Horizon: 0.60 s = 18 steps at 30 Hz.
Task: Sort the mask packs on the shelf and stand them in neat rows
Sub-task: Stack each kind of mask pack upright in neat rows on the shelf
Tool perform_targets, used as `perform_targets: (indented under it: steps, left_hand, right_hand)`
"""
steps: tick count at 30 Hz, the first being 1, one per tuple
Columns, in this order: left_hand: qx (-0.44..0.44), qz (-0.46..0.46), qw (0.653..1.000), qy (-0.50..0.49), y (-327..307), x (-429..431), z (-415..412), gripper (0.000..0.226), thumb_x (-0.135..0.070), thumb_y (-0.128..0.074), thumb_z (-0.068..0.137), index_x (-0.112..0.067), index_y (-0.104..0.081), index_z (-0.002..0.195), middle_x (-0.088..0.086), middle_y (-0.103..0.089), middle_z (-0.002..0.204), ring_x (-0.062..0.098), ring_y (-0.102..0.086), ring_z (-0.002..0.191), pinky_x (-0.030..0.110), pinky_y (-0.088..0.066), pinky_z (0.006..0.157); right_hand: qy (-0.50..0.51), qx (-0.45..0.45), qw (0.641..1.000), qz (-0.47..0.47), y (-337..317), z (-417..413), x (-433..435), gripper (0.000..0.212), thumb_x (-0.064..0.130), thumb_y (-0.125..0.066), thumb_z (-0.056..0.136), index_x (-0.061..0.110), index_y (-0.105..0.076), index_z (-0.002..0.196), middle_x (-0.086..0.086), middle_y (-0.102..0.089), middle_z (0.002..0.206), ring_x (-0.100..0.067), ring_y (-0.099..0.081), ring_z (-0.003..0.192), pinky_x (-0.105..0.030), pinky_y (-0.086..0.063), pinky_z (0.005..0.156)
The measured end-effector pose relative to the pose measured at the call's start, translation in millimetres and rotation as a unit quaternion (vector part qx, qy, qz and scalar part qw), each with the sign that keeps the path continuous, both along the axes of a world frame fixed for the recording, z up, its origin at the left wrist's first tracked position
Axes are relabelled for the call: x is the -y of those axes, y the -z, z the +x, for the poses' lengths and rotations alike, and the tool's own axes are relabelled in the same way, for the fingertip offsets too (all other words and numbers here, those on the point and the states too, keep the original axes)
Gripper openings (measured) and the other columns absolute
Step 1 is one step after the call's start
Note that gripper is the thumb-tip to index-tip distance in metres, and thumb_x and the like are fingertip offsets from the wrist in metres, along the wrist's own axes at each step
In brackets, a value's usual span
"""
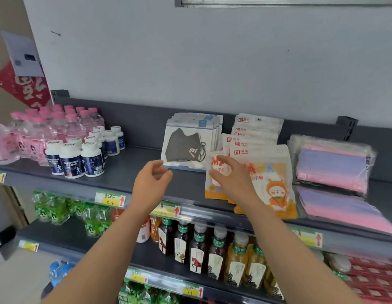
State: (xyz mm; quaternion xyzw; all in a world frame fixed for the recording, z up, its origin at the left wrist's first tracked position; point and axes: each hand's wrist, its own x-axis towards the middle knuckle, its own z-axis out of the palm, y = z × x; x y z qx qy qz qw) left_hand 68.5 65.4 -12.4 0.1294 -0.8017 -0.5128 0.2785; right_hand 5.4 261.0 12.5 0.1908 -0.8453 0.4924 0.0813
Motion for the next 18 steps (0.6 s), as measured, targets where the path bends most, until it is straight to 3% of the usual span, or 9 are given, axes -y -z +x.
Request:
perform_targets:
  steps: [6, 9, 12, 14, 16, 18]
  left_hand:
    - [-0.001, 0.003, 1.000, -0.020, 3, 14, -22, 0.040, -0.026, -0.059, 0.094, -0.020, -0.051, 0.133, -0.006, -0.064, 0.117, 0.009, -0.059, 0.101, 0.014, -0.042, 0.067]
    - [0.000, 0.004, 1.000, -0.025, 6, 23, -37, 0.040, -0.026, -0.060, 0.094, -0.019, -0.051, 0.132, -0.005, -0.064, 0.117, 0.010, -0.059, 0.100, 0.015, -0.043, 0.066]
    - [0.006, 0.010, 1.000, -0.021, 6, 32, -56, 0.041, -0.027, -0.062, 0.093, -0.018, -0.051, 0.132, -0.004, -0.063, 0.115, 0.011, -0.059, 0.100, 0.019, -0.045, 0.068]
    - [0.010, 0.015, 1.000, -0.012, 5, 39, -72, 0.042, -0.027, -0.062, 0.092, -0.018, -0.050, 0.132, -0.005, -0.063, 0.115, 0.013, -0.060, 0.102, 0.022, -0.047, 0.070]
    - [0.015, 0.019, 1.000, 0.001, 7, 45, -88, 0.047, -0.027, -0.062, 0.092, -0.018, -0.048, 0.136, -0.006, -0.060, 0.117, 0.014, -0.059, 0.108, 0.027, -0.049, 0.078]
    - [0.021, 0.021, 0.999, 0.013, 8, 50, -104, 0.054, -0.026, -0.063, 0.091, -0.018, -0.043, 0.141, -0.005, -0.056, 0.123, 0.015, -0.055, 0.115, 0.031, -0.047, 0.090]
  right_hand:
    - [-0.030, 0.006, 1.000, -0.001, 4, -24, 39, 0.044, 0.021, -0.053, 0.097, 0.024, -0.047, 0.141, 0.006, -0.045, 0.147, -0.014, -0.040, 0.134, -0.023, -0.035, 0.102]
    - [-0.041, 0.022, 0.999, 0.009, 14, -38, 62, 0.048, 0.016, -0.048, 0.099, 0.022, -0.041, 0.146, 0.003, -0.040, 0.150, -0.012, -0.046, 0.126, -0.003, -0.037, 0.077]
    - [-0.034, 0.051, 0.998, 0.000, 20, -51, 80, 0.053, 0.015, -0.047, 0.100, 0.022, -0.033, 0.150, 0.002, -0.037, 0.153, -0.008, -0.048, 0.110, -0.003, -0.038, 0.056]
    - [-0.019, 0.068, 0.997, -0.010, 24, -64, 90, 0.055, 0.015, -0.046, 0.100, 0.025, -0.029, 0.151, 0.003, -0.035, 0.154, -0.008, -0.048, 0.110, -0.004, -0.036, 0.057]
    - [-0.008, 0.082, 0.996, -0.020, 27, -76, 99, 0.057, 0.014, -0.046, 0.099, 0.023, -0.025, 0.152, 0.003, -0.033, 0.154, -0.008, -0.047, 0.114, -0.003, -0.038, 0.069]
    - [0.007, 0.084, 0.996, -0.030, 30, -88, 107, 0.053, 0.011, -0.047, 0.096, 0.023, -0.033, 0.145, 0.000, -0.044, 0.145, -0.013, -0.052, 0.114, -0.009, -0.042, 0.071]
